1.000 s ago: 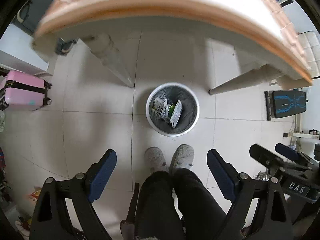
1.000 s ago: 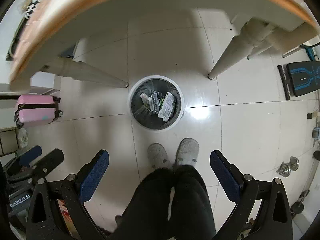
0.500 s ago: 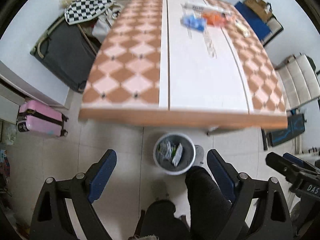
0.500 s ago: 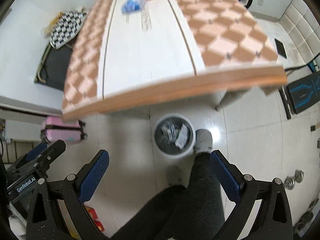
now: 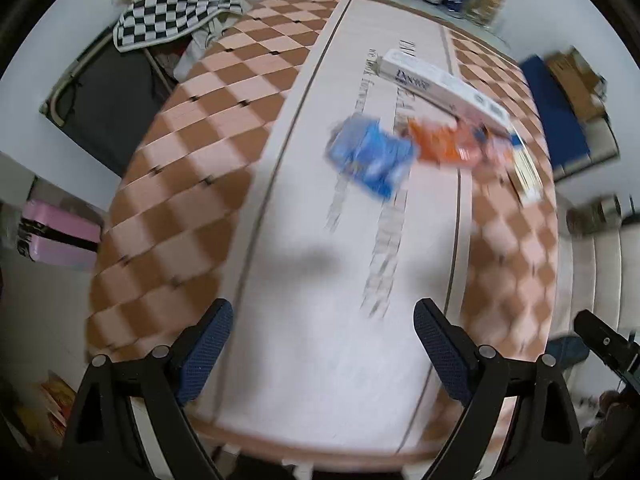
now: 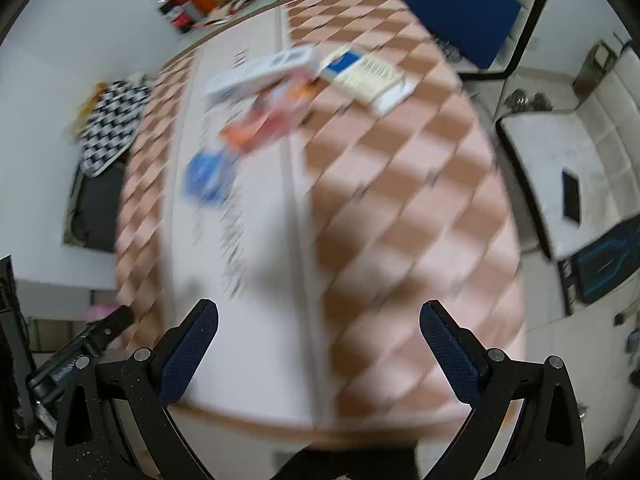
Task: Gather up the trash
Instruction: 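Move both tools back over the table toward the plastic bags, then grasp the blue plastic bag with the left tool while the right tool grasps the blue-white medicine box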
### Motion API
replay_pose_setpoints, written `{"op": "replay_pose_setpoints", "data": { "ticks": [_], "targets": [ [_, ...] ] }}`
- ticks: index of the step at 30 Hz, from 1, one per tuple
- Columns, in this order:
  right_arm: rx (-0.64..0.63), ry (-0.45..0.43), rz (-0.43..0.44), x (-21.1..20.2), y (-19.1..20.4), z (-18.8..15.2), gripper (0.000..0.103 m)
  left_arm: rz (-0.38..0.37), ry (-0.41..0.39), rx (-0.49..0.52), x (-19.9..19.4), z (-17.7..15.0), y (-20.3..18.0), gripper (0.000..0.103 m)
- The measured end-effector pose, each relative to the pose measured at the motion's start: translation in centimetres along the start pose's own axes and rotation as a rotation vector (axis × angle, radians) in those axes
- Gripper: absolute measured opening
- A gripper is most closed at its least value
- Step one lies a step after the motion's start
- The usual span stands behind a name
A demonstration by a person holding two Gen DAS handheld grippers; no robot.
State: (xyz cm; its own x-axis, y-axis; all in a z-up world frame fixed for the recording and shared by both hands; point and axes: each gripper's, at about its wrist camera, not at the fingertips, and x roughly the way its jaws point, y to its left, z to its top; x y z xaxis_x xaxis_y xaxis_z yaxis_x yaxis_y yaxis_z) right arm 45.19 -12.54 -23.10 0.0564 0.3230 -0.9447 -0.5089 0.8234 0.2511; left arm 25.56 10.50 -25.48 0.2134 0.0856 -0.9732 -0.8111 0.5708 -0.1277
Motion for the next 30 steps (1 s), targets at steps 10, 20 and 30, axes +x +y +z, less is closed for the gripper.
{"op": "replay_pose_setpoints", "data": {
  "ticks": [10, 20, 30],
  "targets": [
    [-0.147, 0.079, -0.176, 10.8, -3.2, 19.9, 0.102, 0.047, 0.088, -0.097, 10.7, 9.8, -3.8, 0.091],
    [-0.336, 0.198, -0.223, 18.0, -1.1, 25.6, 0.102, 0.034, 0.093, -0.113, 12.5, 11.4, -4.5, 0.091],
    [-0.404, 0.202, -0.245, 20.0, 0.4, 25.9, 0.081, -0.012, 0.06, -0.099, 10.7, 11.0, -5.2, 0.029]
  ]
}}
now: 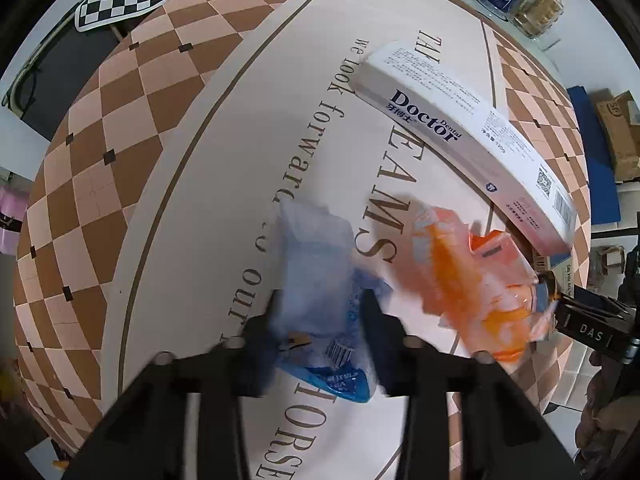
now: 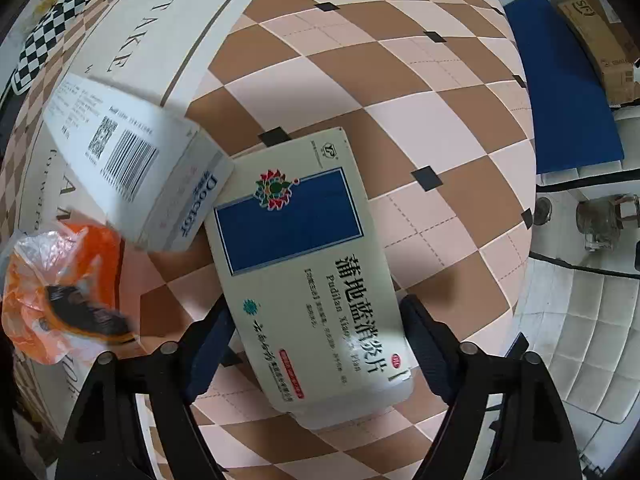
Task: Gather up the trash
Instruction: 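Grasp the blue plastic bag with the left tool while the right tool grasps the blue-white medicine box, then carry the bag and box to the trash bin and release them inside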
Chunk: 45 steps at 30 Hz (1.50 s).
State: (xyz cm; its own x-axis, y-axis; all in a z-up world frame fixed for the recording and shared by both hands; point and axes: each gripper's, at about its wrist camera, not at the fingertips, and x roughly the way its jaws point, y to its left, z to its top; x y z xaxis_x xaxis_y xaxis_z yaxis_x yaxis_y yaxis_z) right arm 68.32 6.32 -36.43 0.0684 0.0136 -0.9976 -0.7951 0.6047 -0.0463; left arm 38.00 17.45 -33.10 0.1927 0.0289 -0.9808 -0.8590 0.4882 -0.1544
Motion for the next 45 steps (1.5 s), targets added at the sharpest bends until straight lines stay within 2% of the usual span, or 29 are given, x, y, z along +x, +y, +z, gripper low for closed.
{"op": "replay_pose_setpoints", "data": {
  "ticks": [1, 6, 14, 17, 20, 24, 28, 31, 37, 42, 45],
  "targets": [
    [0.0, -0.001, -0.005, 0.0, 0.0, -0.1, 0.081, 0.002, -0.007, 0.006, -0.3, -0.2, 0.0, 0.023],
    [0.012, -0.001, -0.003, -0.1, -0.2, -2.1, 0.081, 0.023, -0.043, 0.033, -2.1, -1.1, 0.0, 0.015],
    [0.12, -0.047, 0.035, -2.6, -2.4, -6.1, 0.08, 0.079, -0.131, 0.106, -6.6, -5.1, 1.1, 0.013],
    [0.158, -0.058, 0.086, -3.7, -2.3, -8.5, 0.08, 0.074, -0.148, 0.123, -6.9, -4.6, -0.1, 0.013],
    [0.211, -0.033, 0.181, -4.3, -2.0, -11.0, 0.08, 0.072, -0.167, 0.153, -8.5, -6.5, 0.4, 0.013],
    [0.231, -0.034, 0.196, -5.0, -0.7, -14.5, 0.08, 0.071, -0.175, 0.183, -9.3, -8.4, 0.9, 0.013],
    [0.299, 0.021, 0.284, -4.8, 0.8, -18.3, 0.08, 0.061, -0.17, 0.211, -9.8, -11.0, 2.0, 0.013],
    [0.314, 0.017, 0.264, -5.3, 2.9, -21.9, 0.08, 0.055, -0.171, 0.23, -10.3, -13.2, 3.0, 0.013],
    [0.355, -0.099, 0.225, -9.0, 6.3, -28.8, 0.08, 0.027, -0.208, 0.281, -12.4, -18.0, 5.5, 0.013],
    [0.387, -0.221, 0.197, -13.8, 10.7, -35.4, 0.08, -0.012, -0.242, 0.336, -15.3, -22.5, 8.5, 0.013],
    [0.41, -0.263, 0.198, -16.0, 13.5, -39.6, 0.08, -0.041, -0.251, 0.383, -17.2, -25.6, 10.3, 0.013]
  ]
}}
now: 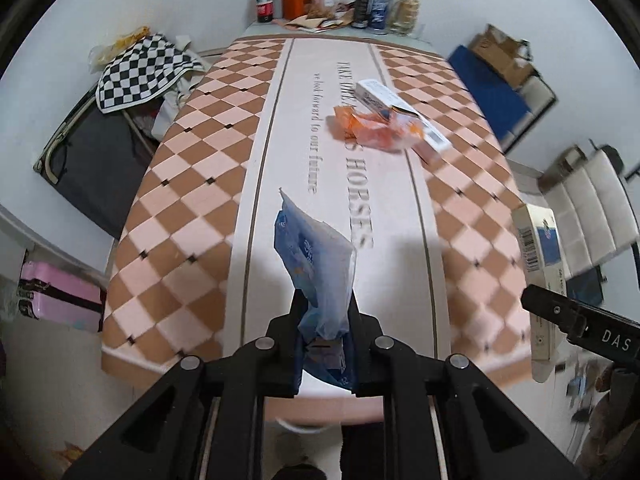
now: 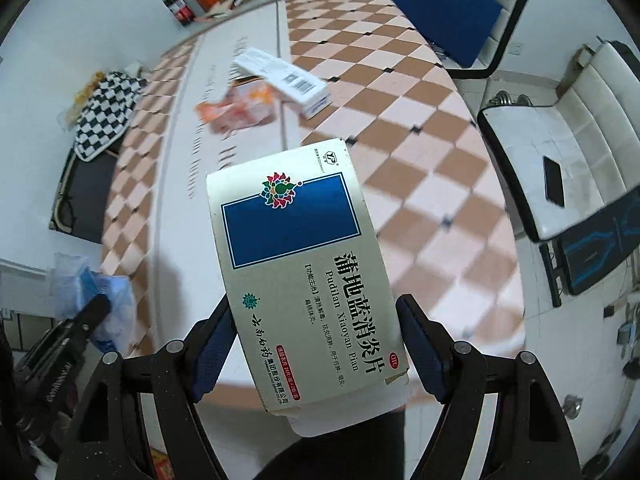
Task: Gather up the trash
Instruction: 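Carry the bag and box to the trash bin and release them inside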
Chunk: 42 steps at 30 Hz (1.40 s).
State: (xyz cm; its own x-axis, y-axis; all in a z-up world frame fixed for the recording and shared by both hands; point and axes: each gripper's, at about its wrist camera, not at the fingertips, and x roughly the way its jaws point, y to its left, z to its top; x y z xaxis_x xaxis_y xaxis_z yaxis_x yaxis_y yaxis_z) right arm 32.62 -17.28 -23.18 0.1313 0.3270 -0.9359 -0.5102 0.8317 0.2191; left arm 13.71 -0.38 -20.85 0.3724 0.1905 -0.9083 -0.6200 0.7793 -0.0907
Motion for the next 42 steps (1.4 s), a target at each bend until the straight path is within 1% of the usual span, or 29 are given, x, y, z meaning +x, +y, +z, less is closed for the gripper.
{"op": "replay_pose_setpoints", "data": {
  "ticks": [5, 8, 11, 14, 16, 18, 22, 23, 25, 29, 32, 34, 36, 39, 42],
  "targets": [
    [0.034, -0.031, 0.02, -2.9, 2.0, -7.7, 0.08, -0.032, 0.01, 0.039, -2.9, -4.9, 1.5, 0.013],
    [0.05, -0.004, 0.034, -2.9, 2.5, -12.1, 0.08, -0.044, 0.043, 0.04, -3.3, -8.1, 2.3, 0.013],
    [0.064, 0.046, 0.038, -1.4, 2.1, -16.4, 0.08, -0.046, 0.096, 0.035, -2.3, -11.6, 2.8, 0.013],
    [0.078, 0.117, 0.039, 1.4, 1.3, -20.2, 0.08, -0.036, 0.161, 0.019, 0.2, -14.7, 3.2, 0.013],
    [0.085, 0.174, 0.035, 4.2, 0.5, -22.6, 0.08, -0.027, 0.208, 0.01, 2.8, -16.8, 3.4, 0.013],
    [0.089, 0.218, 0.025, 7.1, -0.4, -24.6, 0.08, -0.015, 0.25, 0.002, 5.8, -18.9, 3.6, 0.013],
    [0.112, 0.303, 0.016, 14.2, -2.5, -28.3, 0.08, -0.021, 0.324, -0.025, 12.5, -22.5, 4.1, 0.013],
    [0.118, 0.313, 0.015, 15.6, -2.8, -28.9, 0.08, -0.021, 0.345, -0.037, 14.6, -23.4, 4.4, 0.013],
    [0.133, 0.329, 0.013, 18.8, -3.6, -29.9, 0.08, -0.02, 0.371, -0.053, 17.6, -24.5, 4.9, 0.013],
    [0.151, 0.356, 0.006, 25.5, -4.8, -31.4, 0.08, -0.031, 0.405, -0.077, 23.5, -26.2, 5.7, 0.013],
    [0.162, 0.366, 0.013, 29.8, -5.2, -31.8, 0.08, -0.072, 0.426, -0.111, 27.3, -26.6, 6.5, 0.013],
    [0.177, 0.371, 0.023, 32.6, -5.5, -31.9, 0.08, -0.124, 0.456, -0.172, 30.1, -26.7, 7.4, 0.015],
    [0.199, 0.384, 0.037, 35.5, -5.7, -32.0, 0.08, -0.171, 0.473, -0.223, 32.0, -26.9, 8.1, 0.018],
    [0.224, 0.39, 0.052, 39.0, -6.0, -31.9, 0.08, -0.228, 0.497, -0.279, 34.0, -26.9, 8.9, 0.018],
    [0.254, 0.397, 0.062, 41.9, -6.1, -31.5, 0.08, -0.26, 0.522, -0.31, 35.2, -26.9, 9.5, 0.018]
  ]
}}
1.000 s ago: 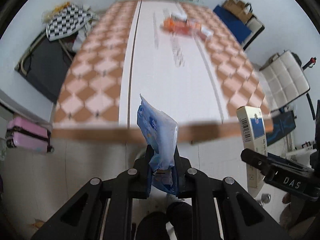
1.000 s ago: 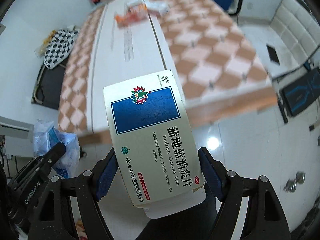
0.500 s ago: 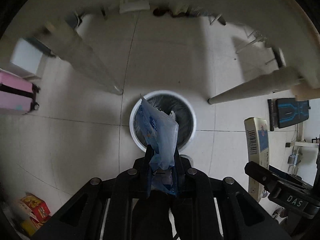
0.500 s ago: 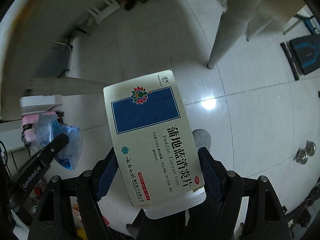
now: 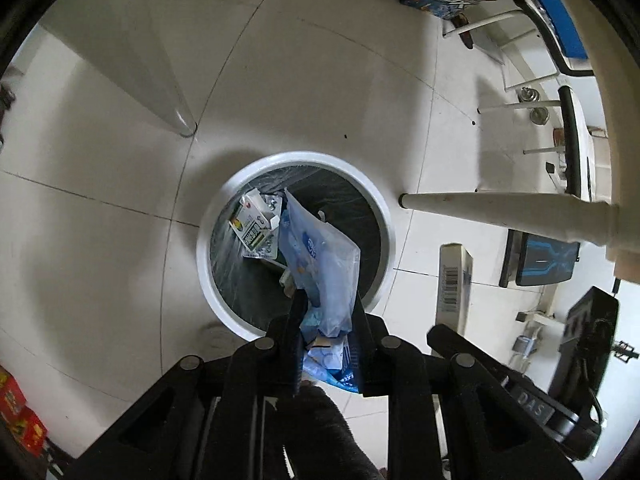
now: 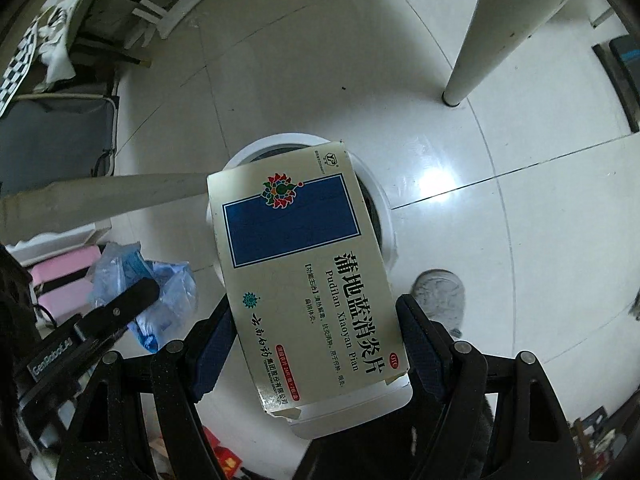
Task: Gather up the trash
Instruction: 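Carry the bag and box to the trash bin and release them inside, then move both tools back over the table toward the remaining items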
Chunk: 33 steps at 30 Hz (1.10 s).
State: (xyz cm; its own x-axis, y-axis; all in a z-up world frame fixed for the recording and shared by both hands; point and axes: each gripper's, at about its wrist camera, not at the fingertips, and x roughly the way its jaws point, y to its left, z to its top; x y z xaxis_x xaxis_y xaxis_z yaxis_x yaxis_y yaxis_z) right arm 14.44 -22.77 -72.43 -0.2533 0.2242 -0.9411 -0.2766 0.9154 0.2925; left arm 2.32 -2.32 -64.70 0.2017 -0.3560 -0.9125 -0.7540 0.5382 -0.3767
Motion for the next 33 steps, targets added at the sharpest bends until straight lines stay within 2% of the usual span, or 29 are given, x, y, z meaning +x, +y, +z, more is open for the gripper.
{"op": "replay_pose_setpoints", "data": {
  "ticks": [2, 3, 4, 6, 8, 9, 10, 12, 15, 22, 28, 33],
  "targets": [
    [0.015, 0.007, 0.009, 1.2, 0.0, 0.7, 0.08, -0.007, 0.021, -0.014, 0.3, 0.2, 0.7, 0.02],
    [0.023, 0.008, 0.019, 1.7, 0.0, 1.0, 0.08, -0.002, 0.023, -0.017, 0.1, 0.2, 1.1, 0.028],
    [0.024, 0.011, 0.025, 2.2, 0.0, 1.2, 0.08, 0.006, 0.024, -0.016, -0.1, 0.2, 1.3, 0.044],
    [0.033, 0.016, 0.041, 3.0, 0.2, 1.5, 0.081, 0.014, 0.016, -0.019, -0.6, -0.1, 1.7, 0.066],
    [0.034, 0.022, 0.049, 3.7, 0.4, 1.7, 0.083, 0.022, 0.0, -0.025, -1.1, -0.3, 2.2, 0.072],
    [0.032, 0.018, 0.049, 3.7, 0.5, 1.6, 0.086, 0.036, -0.002, -0.024, -1.3, -0.4, 2.4, 0.078],
    [0.03, 0.016, 0.048, 3.7, 0.6, 1.5, 0.094, 0.05, -0.003, -0.023, -1.6, -0.6, 2.6, 0.087],
    [0.025, 0.008, 0.042, 3.4, 0.7, 1.3, 0.098, 0.079, -0.007, -0.016, -2.0, -0.9, 2.8, 0.099],
    [0.011, 0.004, 0.033, 2.7, 0.9, 0.8, 0.099, 0.12, -0.026, -0.003, -2.9, -1.6, 3.1, 0.099],
    [-0.121, -0.051, -0.093, -1.9, 2.6, -1.2, 0.099, 0.285, -0.115, 0.083, -6.3, -4.2, 1.7, 0.099],
    [-0.204, -0.083, -0.149, -8.4, 4.2, -3.7, 0.099, 0.343, -0.146, 0.142, -10.9, -7.3, -0.8, 0.099],
    [-0.246, -0.101, -0.168, -14.7, 5.4, -6.7, 0.099, 0.355, -0.169, 0.19, -15.7, -9.7, -3.6, 0.099]
  ]
}}
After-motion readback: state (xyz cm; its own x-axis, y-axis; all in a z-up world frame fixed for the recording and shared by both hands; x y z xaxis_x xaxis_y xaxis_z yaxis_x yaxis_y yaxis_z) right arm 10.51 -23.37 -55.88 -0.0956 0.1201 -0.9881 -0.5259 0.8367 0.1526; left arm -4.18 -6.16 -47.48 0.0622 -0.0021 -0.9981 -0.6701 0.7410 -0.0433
